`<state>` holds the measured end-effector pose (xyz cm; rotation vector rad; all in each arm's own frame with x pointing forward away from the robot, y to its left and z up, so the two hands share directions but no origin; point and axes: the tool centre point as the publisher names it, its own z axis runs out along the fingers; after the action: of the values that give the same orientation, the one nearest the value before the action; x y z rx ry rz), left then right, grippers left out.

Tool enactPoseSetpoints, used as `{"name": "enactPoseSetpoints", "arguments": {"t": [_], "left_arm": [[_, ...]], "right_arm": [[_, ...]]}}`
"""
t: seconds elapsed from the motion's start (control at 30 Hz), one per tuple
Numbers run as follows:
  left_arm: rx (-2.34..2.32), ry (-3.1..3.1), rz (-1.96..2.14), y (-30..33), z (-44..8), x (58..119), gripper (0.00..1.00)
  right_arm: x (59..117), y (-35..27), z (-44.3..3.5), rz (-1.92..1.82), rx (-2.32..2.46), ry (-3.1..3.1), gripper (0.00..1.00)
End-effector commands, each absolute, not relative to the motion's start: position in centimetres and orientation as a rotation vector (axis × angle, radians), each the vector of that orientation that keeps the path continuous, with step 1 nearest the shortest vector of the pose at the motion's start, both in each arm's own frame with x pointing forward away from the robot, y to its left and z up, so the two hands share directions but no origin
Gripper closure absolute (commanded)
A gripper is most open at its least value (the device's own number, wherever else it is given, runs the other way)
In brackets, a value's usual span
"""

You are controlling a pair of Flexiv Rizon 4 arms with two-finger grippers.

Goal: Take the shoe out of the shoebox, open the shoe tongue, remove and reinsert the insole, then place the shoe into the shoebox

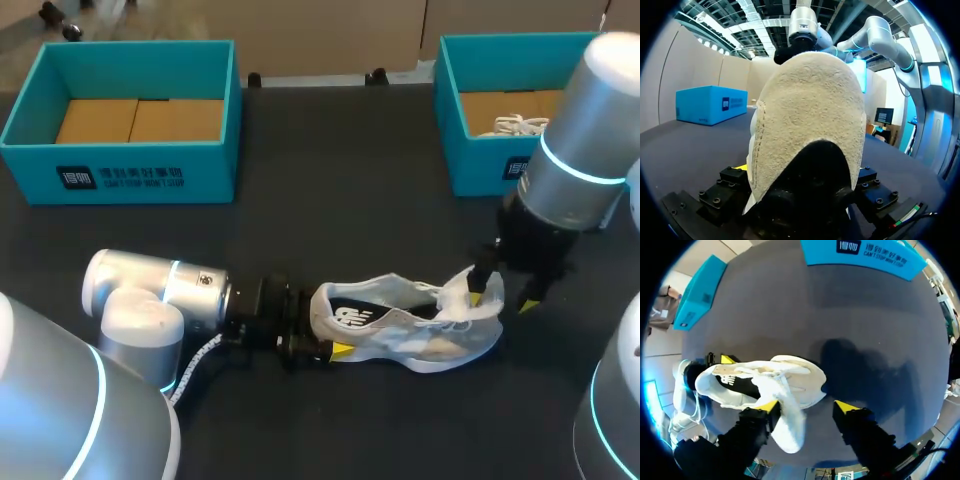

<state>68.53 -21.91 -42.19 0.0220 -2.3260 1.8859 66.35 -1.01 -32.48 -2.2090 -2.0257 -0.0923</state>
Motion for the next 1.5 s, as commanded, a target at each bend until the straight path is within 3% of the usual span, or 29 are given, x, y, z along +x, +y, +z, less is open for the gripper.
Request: {"name": "enactPoseSetpoints", "arguments": {"t": [0.03, 0.27, 0.37, 0.5, 0.77, 0.8, 0.83, 0.87, 1.5], "left_arm": [[0.024, -2.328, 1.886, -22.0, -42.2, 68.5, 1.0], [0.024, -2.328, 1.886, -22.0, -42.2, 68.5, 1.0], [0.024, -2.328, 1.886, -22.0, -42.2, 68.5, 1.0], [0.024, -2.328, 1.886, -22.0, -42.2, 68.5, 1.0], [0.024, -2.328, 1.886, -22.0, -42.2, 68.5, 1.0], [0.024, -2.328, 1.886, -22.0, -42.2, 68.5, 1.0], [0.024, -2.328, 1.886, -22.0, -42.2, 68.5, 1.0], [0.024, -2.328, 1.886, -22.0, -42.2, 68.5, 1.0], [0.024, -2.328, 1.886, -22.0, -42.2, 68.5, 1.0]], "right_arm": [[66.0, -0.1, -29.6, -0.016, -2.246, -2.084, 0.16], [66.9, 0.9, -26.4, 0.107, -2.248, -2.189, 0.2], [67.2, 2.0, -24.8, 0.166, -2.215, -2.254, 0.29], [67.4, 3.6, -22.8, 0.19, -2.145, -2.369, 0.33], [67.3, 7.1, -20.9, 0.232, -1.927, -2.602, 0.56], [67.2, 7.7, -20.7, 0.244, -1.88, -2.641, 0.62], [67.2, 8.2, -20.7, 0.251, -1.837, -2.679, 0.75], [67.1, 8.6, -20.6, 0.251, -1.817, -2.697, 1.0], [66.0, 13.7, -20.4, 0.023, -1.256, -2.988, 1.0]]}}
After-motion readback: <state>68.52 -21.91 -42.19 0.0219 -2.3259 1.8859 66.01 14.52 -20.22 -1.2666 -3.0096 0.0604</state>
